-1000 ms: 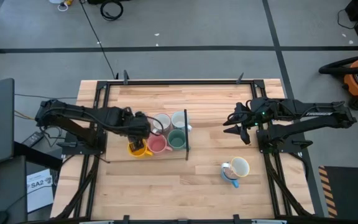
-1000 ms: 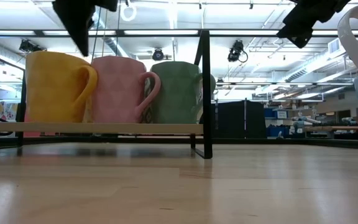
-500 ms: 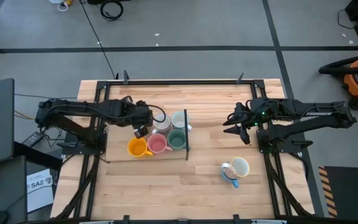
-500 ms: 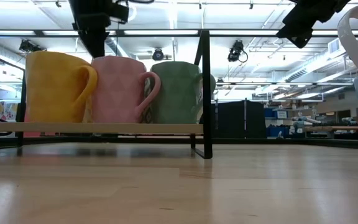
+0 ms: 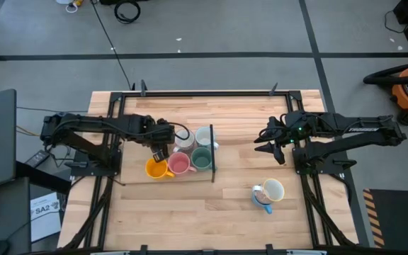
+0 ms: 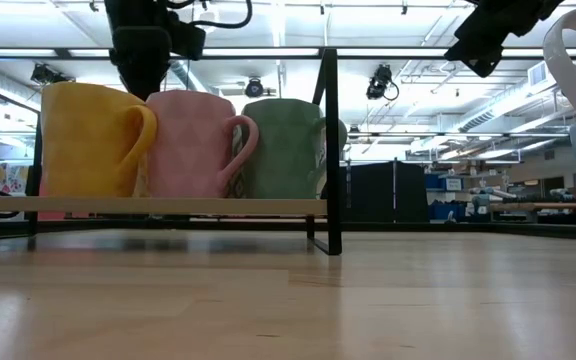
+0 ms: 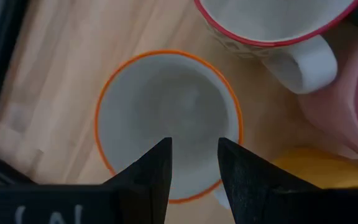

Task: Place coffee mugs
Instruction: Adjust the yellow patterned mug

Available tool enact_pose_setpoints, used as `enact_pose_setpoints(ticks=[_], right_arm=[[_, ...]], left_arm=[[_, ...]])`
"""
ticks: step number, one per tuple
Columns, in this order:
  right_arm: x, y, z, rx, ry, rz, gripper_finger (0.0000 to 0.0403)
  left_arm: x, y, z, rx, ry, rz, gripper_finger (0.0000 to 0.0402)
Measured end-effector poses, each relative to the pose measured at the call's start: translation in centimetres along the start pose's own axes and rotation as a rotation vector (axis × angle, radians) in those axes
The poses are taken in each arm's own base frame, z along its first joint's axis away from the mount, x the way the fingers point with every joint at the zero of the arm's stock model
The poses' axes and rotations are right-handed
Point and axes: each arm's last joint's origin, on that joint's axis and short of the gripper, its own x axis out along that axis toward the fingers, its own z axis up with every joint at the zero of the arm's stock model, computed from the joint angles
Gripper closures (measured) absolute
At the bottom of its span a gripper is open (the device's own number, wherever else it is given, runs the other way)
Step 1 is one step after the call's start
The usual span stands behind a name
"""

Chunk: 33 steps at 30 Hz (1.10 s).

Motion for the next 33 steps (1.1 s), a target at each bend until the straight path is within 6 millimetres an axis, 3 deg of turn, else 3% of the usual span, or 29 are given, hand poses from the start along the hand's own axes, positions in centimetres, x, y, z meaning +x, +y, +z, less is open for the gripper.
enact_pose_setpoints(ticks=[12,33], right_arm=[[0.00,0.00,0.00,0.000,0.000,0.000,0.0240],[0.00,0.00,0.00,0.000,0.000,0.000,0.0240]], left_arm=[[-0.01,-0.23,-0.10,0.042,0.032,-0.079,0.0264],[0.17,0.44,0.64,0.007,-0.041,0.002,0.0264]])
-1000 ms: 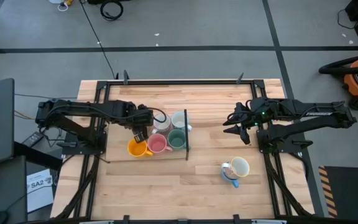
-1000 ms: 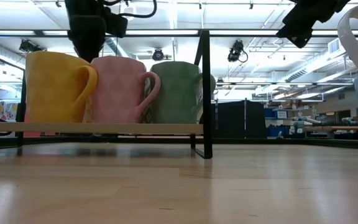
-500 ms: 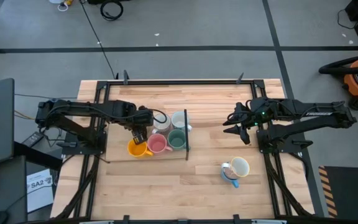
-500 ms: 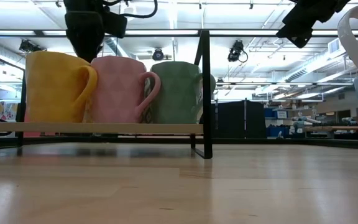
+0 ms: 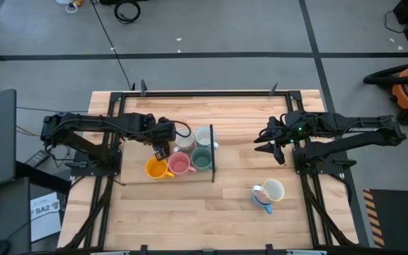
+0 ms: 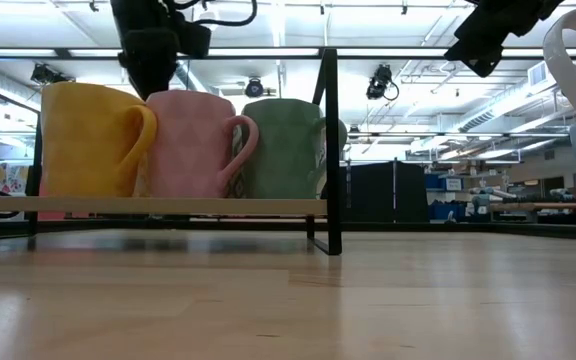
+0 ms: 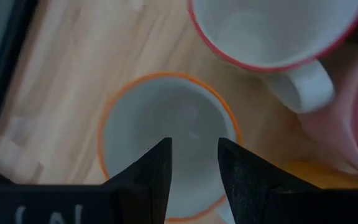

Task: Place coffee mugs
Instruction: Adjust the yellow patterned mug

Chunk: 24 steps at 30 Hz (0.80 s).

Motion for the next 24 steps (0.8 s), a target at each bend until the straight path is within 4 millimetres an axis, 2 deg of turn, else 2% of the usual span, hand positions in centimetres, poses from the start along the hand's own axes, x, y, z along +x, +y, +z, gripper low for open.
enact_pose_setpoints(ticks=[15,24], right_arm=[[0.0,0.0,0.0,0.000,0.000,0.000,0.0240],[0.0,0.0,0.0,0.000,0.001,0.006,0.0240]], left_arm=[[0.5,1.0,0.7,-0.030,-0.020,0.002,0.0264],[2.4,0.1,1.3,0.014,0.041,0.020,0.0264]])
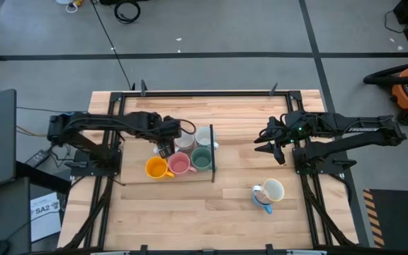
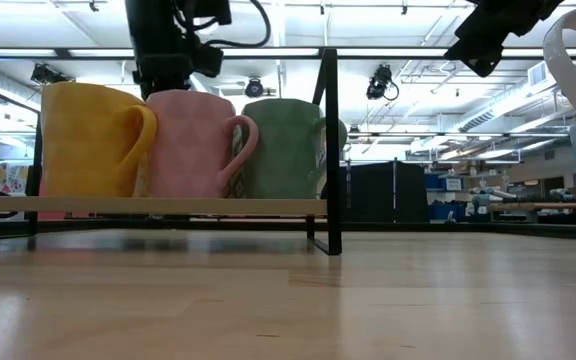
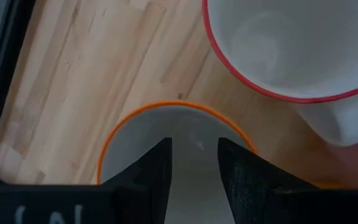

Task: Place coffee mugs
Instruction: Adjust the yellow patterned mug

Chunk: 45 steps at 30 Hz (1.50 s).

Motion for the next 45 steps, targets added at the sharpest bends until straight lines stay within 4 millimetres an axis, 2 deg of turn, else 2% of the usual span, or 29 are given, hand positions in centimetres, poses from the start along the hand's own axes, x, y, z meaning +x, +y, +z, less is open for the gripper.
enact_pose_setpoints(ticks=[4,17,45], right_arm=[[0.00,0.00,0.00,-0.001,0.000,0.001,0.0240],[0.00,0.02,0.03,-0.003,-0.003,0.003,0.0240],[0.00,0.01,0.03,-0.003,-0.002,0.003,0.0240]], left_arm=[[0.66,-0.32,0.15,0.029,0.027,-0.011,0.0264],[0.41,-0.47,-0.44,0.102,0.099,-0.129,0.0264],[0.41,-0.46,-0.46,0.119,0.100,-0.130,0.0264]])
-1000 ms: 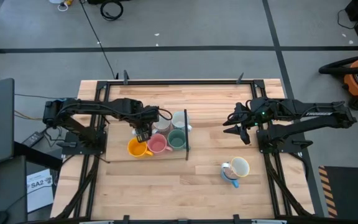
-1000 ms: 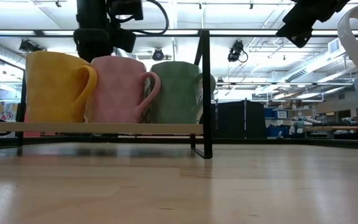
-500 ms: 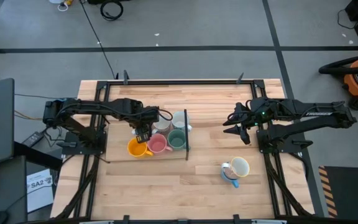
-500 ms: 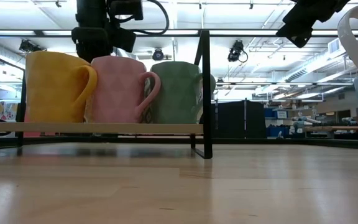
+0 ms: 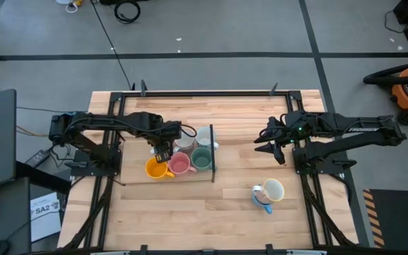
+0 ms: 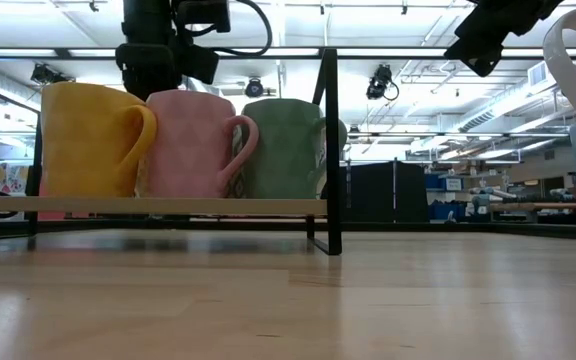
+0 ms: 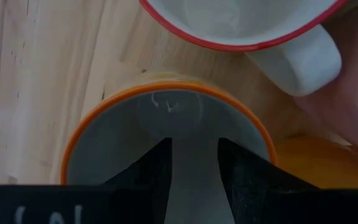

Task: Place coffee mugs
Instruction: Adjust the yellow patterned mug

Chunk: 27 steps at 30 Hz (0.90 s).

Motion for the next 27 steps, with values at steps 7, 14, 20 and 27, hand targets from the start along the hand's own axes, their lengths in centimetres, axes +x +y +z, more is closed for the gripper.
enact_pose_setpoints(ticks=[7,14,20,27], right_arm=[[0.0,0.0,0.0,0.000,0.000,0.000,0.0240],[0.0,0.0,0.0,0.000,0.000,0.000,0.0240],[0.0,0.0,0.0,0.000,0.000,0.000,0.0240],[0.0,0.0,0.0,0.000,0.000,-0.001,0.0240]], left_arm=[[0.0,0.0,0.0,0.001,0.001,-0.002,0.0264],[0.0,-0.1,-0.1,0.003,0.010,-0.025,0.0264],[-0.4,0.0,-0.2,0.006,0.038,-0.020,0.0264],[-1.8,0.1,0.5,0.000,-0.009,-0.028,0.0264]])
